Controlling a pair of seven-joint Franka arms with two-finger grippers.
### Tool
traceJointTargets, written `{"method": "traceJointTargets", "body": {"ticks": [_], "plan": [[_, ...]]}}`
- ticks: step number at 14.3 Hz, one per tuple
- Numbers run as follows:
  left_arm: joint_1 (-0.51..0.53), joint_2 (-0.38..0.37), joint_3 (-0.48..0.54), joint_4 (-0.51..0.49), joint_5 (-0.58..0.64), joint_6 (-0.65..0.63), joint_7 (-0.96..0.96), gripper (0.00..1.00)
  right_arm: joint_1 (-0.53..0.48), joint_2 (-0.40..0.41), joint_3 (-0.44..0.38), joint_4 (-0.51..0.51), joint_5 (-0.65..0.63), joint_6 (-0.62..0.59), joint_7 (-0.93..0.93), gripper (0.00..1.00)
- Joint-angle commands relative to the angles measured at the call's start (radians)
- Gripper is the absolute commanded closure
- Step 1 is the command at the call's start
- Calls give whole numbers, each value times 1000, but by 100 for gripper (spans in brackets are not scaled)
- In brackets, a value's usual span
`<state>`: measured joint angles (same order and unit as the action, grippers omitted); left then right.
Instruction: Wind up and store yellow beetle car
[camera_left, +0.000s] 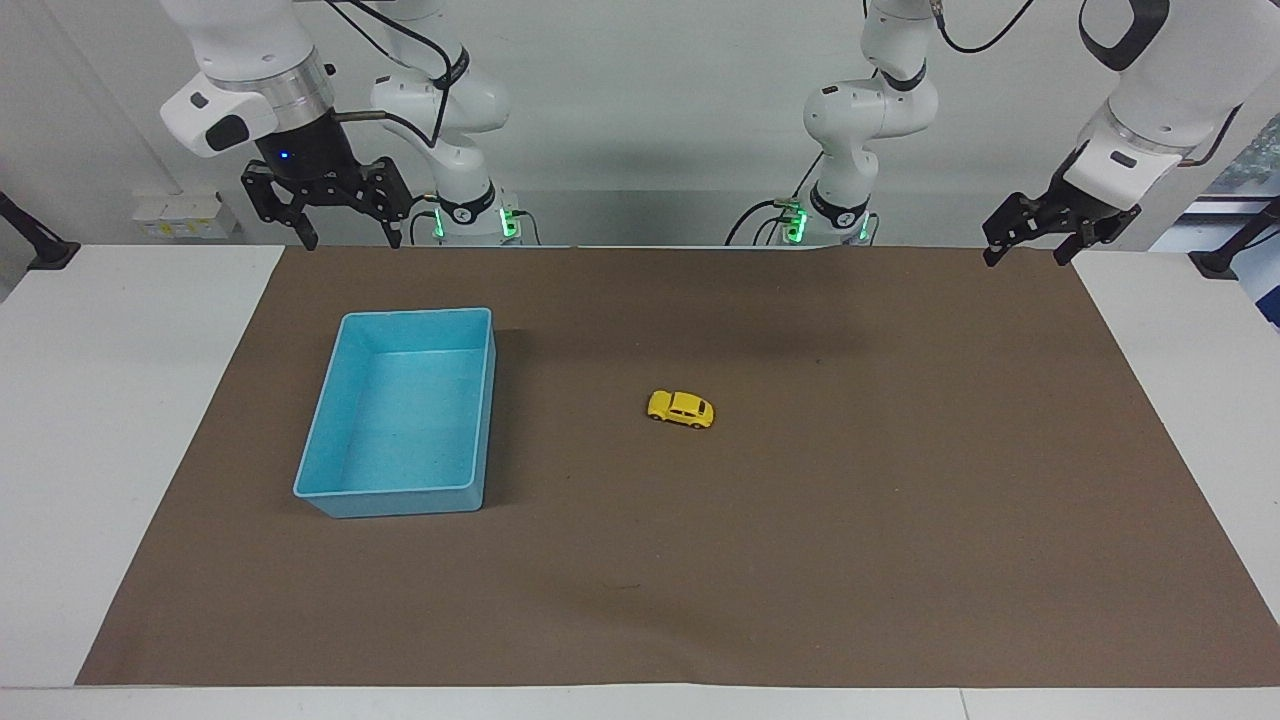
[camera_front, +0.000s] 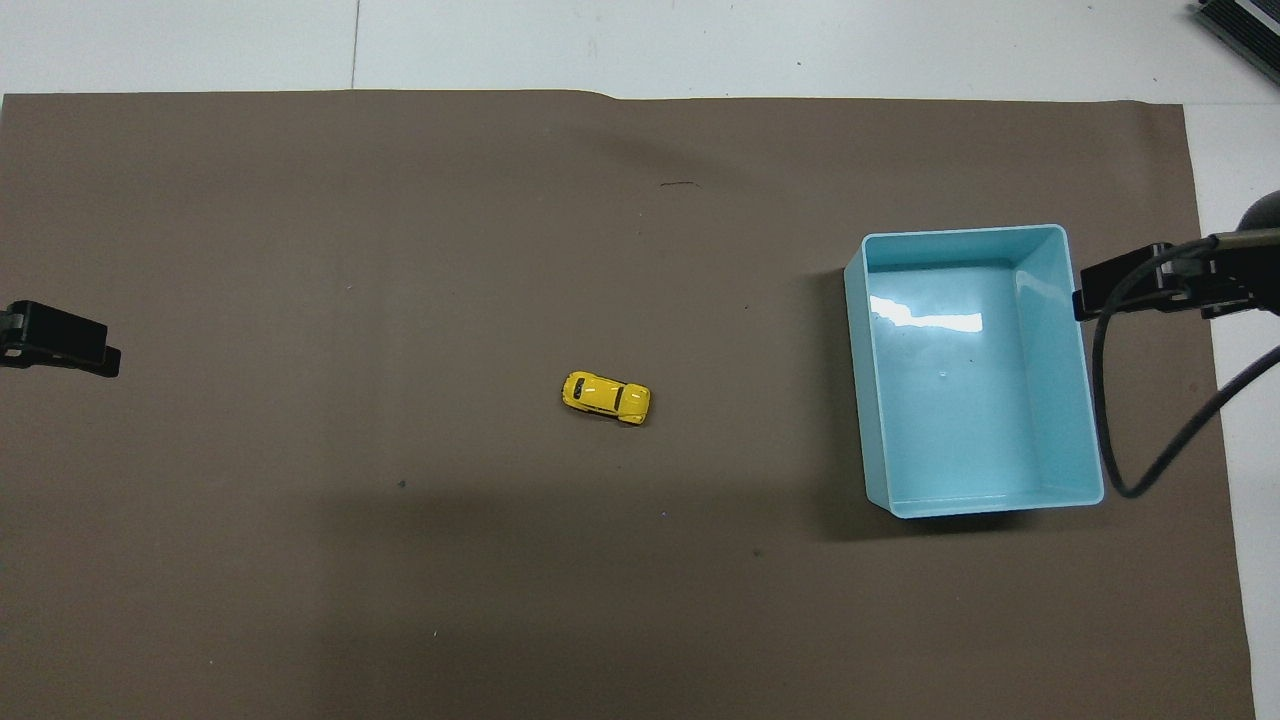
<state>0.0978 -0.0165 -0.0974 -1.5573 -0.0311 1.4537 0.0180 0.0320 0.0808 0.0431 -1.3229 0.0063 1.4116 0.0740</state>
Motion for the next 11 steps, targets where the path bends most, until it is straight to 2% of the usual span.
{"method": "traceJointTargets", "body": {"ticks": [1,5,11], "plan": [[17,-13,-7,-1,0,-10,13,0,-17,-9,6,-2,23,6,18,0],[19,-13,-5,0,-1,-10,63,0,-17,-9,7,-2,23,6,18,0],[19,-13,-5,-4,-1,-1,406,0,-17,-7,6,-2,24,6,18,0]]}}
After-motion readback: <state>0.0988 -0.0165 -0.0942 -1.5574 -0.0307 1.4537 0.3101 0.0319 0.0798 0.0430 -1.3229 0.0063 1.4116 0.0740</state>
